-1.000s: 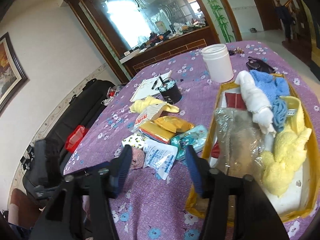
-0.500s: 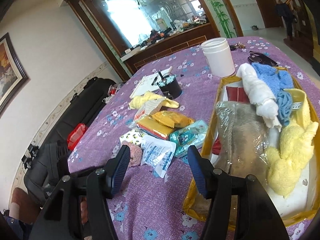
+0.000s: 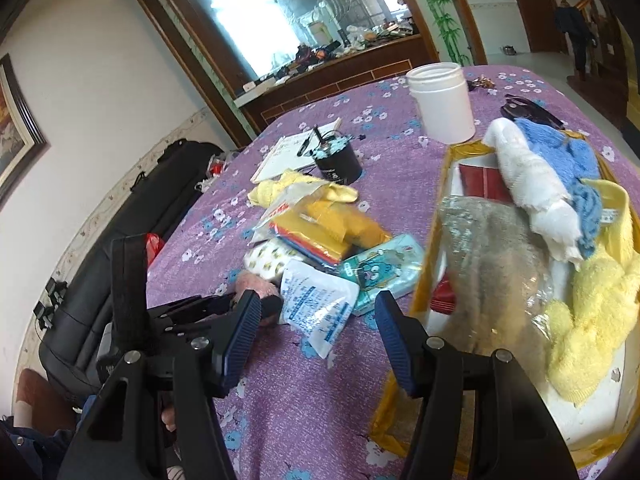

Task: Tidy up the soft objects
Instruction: 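Grasp the pink fluffy ball with the left gripper, then hold the pink ball in the left gripper while the right gripper grasps the white desiccant packet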

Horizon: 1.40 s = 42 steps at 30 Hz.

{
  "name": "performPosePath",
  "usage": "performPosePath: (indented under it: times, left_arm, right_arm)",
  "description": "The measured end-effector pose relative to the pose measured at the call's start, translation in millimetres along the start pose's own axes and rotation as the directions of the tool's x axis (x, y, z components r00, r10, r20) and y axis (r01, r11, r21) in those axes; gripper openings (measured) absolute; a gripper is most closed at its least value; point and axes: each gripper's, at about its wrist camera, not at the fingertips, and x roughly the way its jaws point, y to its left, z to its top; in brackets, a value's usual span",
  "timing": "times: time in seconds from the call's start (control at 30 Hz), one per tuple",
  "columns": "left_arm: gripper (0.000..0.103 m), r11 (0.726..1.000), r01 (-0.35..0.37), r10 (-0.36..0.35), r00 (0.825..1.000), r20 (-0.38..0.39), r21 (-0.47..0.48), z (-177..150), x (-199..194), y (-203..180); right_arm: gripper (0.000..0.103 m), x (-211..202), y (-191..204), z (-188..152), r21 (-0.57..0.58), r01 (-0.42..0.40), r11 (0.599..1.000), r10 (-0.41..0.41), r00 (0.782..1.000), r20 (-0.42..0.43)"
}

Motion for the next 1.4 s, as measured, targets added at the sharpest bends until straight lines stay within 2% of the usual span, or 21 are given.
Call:
performPosePath:
  times: [0.1, 0.13, 0.27, 0.3, 0.33, 0.37, 0.47, 0.53, 0.63, 0.7, 0.83, 1.1, 1.17, 1.23, 1.33, 1.4]
  left_arm:
    - [0.031, 0.996, 0.074, -0.074, 0.997, -0.002, -0.057, -3.9, -8.8, 19.8]
    - [0.031, 0.994, 0.080, -0.080, 0.997, 0.003, -0.070, -5.2, -12.9, 26.5]
    - [0.031, 0.993, 0.037, -0.032, 0.998, 0.048, -0.112, -10.7, -28.9, 52.3]
    - [0.031, 0.991, 0.007, 0.001, 0.998, 0.058, -0.135, -12.2, -30.5, 62.9]
    - [0.031, 0.989, 0.008, 0.001, 0.998, 0.064, -0.149, -13.5, -31.3, 68.8]
    - [0.031, 0.985, 0.046, -0.035, 0.997, 0.068, -0.166, -13.3, -32.8, 73.0]
    - [0.031, 0.986, 0.040, -0.030, 0.997, 0.067, -0.161, -13.5, -33.0, 71.2]
    - [0.031, 0.987, 0.042, -0.032, 0.997, 0.066, -0.157, -14.0, -33.2, 69.7]
    - [0.031, 0.981, 0.075, -0.064, 0.996, 0.066, -0.181, -13.9, -33.1, 75.0]
    - [0.031, 0.977, 0.088, -0.076, 0.995, 0.068, -0.193, -13.9, -32.2, 79.8]
    - [0.031, 0.981, 0.076, -0.064, 0.996, 0.068, -0.181, -13.7, -31.5, 79.1]
    - [0.031, 0.985, 0.055, -0.044, 0.997, 0.067, -0.163, -14.2, -31.5, 74.1]
    - [0.031, 0.986, 0.054, -0.043, 0.997, 0.067, -0.160, -13.8, -31.0, 73.3]
    - [0.031, 0.986, 0.054, -0.044, 0.997, 0.068, -0.160, -13.9, -31.0, 72.8]
    - [0.031, 0.987, 0.053, -0.043, 0.997, 0.068, -0.154, -13.6, -30.7, 71.2]
    - [0.031, 0.988, 0.047, -0.038, 0.997, 0.066, -0.146, -13.2, -29.9, 69.2]
  right_arm:
    - [0.060, 15.2, 10.5, 4.8, -0.038, 0.005, 0.999, -0.007, 0.999, -0.046]
    - [0.060, 19.1, 12.3, 6.9, -0.045, 0.006, 0.999, -0.009, 0.998, -0.055]
    - [0.060, 42.3, 16.2, 21.2, -0.063, 0.039, 0.997, -0.046, 0.993, -0.111]
    - [0.060, 46.6, 16.7, 24.1, -0.068, 0.052, 0.996, -0.060, 0.991, -0.123]
    - [0.060, 54.1, 17.9, 28.2, -0.080, 0.074, 0.994, -0.085, 0.986, -0.144]
    - [0.060, 59.3, 17.8, 30.6, -0.088, 0.084, 0.993, -0.097, 0.984, -0.151]
    - [0.060, 77.5, 12.1, 32.6, -0.069, 0.118, 0.991, -0.129, 0.973, -0.194]
    - [0.060, 85.0, 8.0, 26.9, -0.041, 0.086, 0.995, -0.093, 0.966, -0.243]
    - [0.060, 83.7, 15.4, 15.9, -0.034, -0.014, 0.999, 0.003, 0.954, -0.298]
    - [0.060, 79.9, 28.0, 6.9, -0.089, -0.052, 0.995, 0.020, 0.946, -0.325]
    - [0.062, 81.2, 49.3, -3.3, -0.271, 0.045, 0.962, -0.130, 0.944, -0.304]
    - [0.062, 91.6, 68.7, -21.6, -0.434, 0.139, 0.890, -0.260, 0.937, -0.234]
    - [0.056, 94.4, 62.9, -19.5, -0.422, 0.144, 0.895, -0.263, 0.935, -0.238]
    - [0.042, 92.3, 59.4, -18.6, -0.405, 0.121, 0.906, -0.239, 0.937, -0.255]
    - [0.036, 88.0, 58.5, -21.7, -0.396, 0.124, 0.910, -0.233, 0.943, -0.238]
    - [0.036, 88.4, 58.7, -23.4, -0.387, 0.133, 0.913, -0.234, 0.945, -0.228]
